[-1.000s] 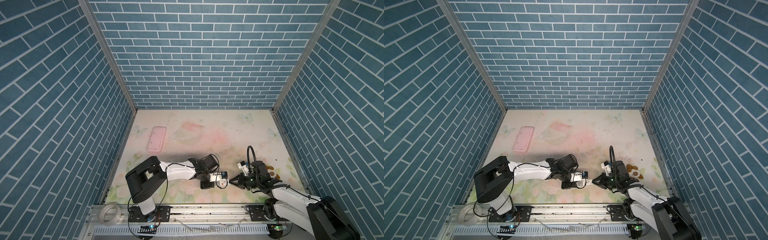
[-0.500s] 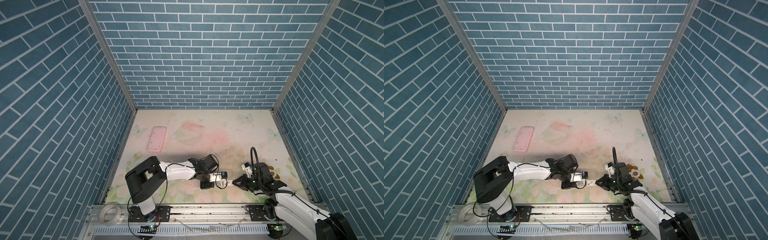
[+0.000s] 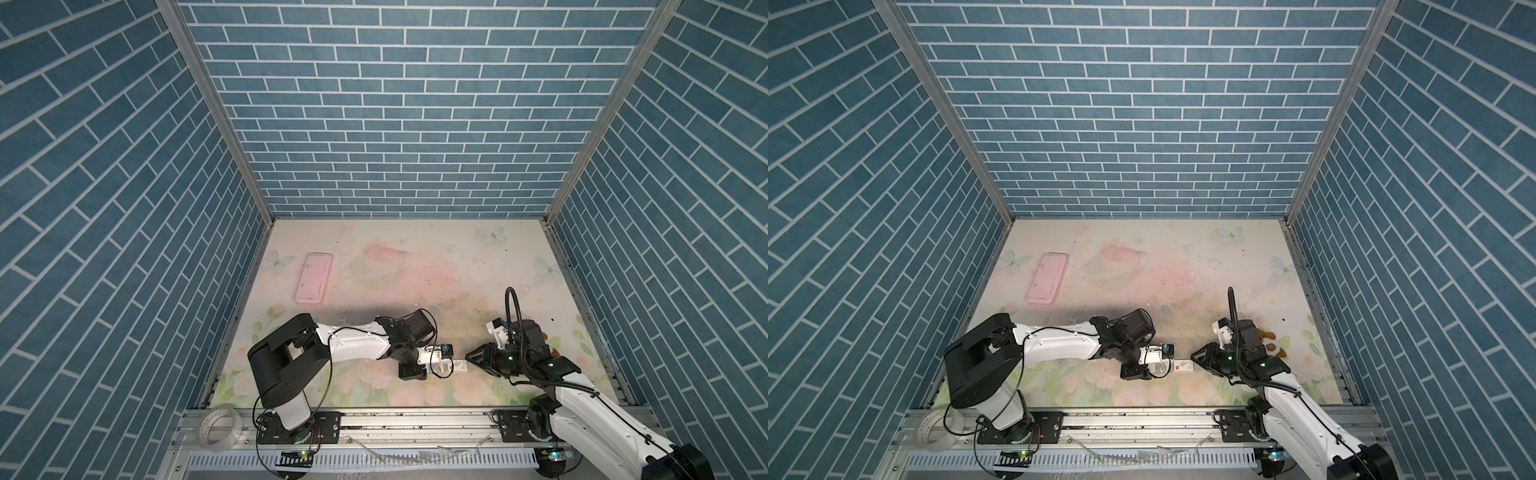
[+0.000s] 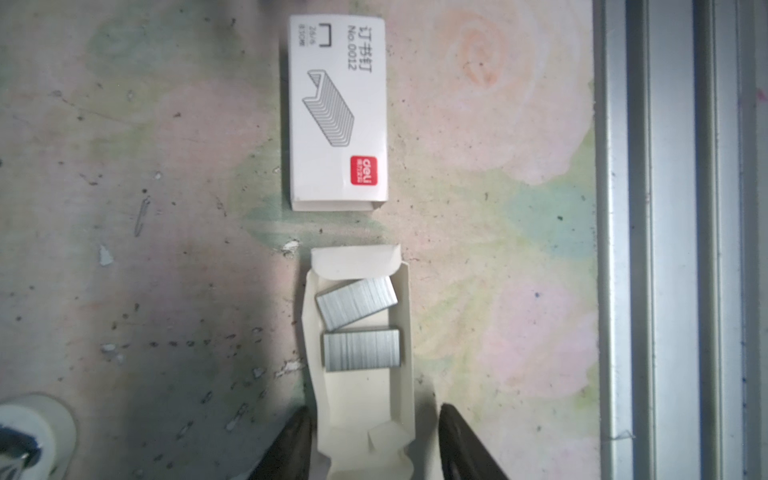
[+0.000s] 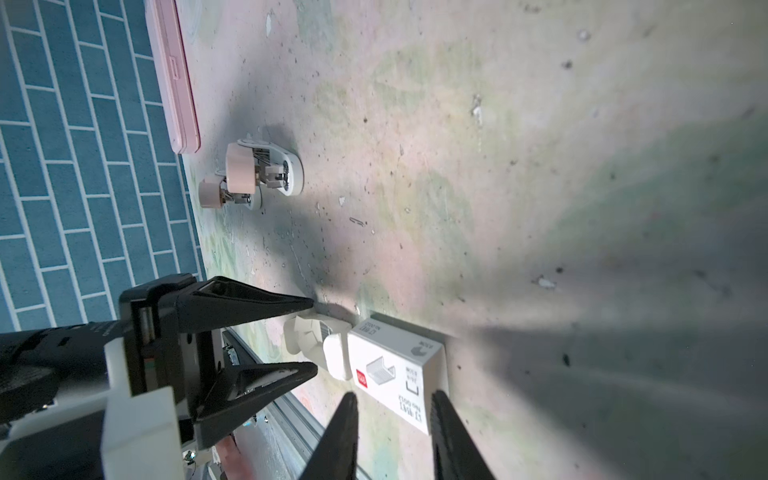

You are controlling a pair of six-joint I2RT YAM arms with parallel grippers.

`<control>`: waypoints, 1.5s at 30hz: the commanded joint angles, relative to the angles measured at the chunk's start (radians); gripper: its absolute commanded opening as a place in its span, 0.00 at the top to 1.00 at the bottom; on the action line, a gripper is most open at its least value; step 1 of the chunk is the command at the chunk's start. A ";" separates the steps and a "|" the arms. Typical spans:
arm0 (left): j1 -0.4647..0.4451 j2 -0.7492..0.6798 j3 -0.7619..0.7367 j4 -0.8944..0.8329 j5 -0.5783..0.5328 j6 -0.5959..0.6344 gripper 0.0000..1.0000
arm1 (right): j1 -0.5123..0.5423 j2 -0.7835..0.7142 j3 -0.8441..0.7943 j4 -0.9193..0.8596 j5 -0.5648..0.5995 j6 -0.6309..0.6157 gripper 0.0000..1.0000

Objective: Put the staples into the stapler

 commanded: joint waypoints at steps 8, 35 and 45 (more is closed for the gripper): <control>0.023 -0.070 0.199 -0.361 0.107 0.111 0.38 | -0.016 -0.060 0.114 -0.167 0.077 -0.071 0.66; 0.231 0.260 0.640 -0.597 -0.053 0.385 0.32 | -0.179 0.105 0.234 -0.110 0.079 -0.122 0.63; 0.223 0.294 0.640 -0.539 -0.110 0.393 0.32 | -0.209 0.058 0.190 -0.095 0.037 -0.110 0.63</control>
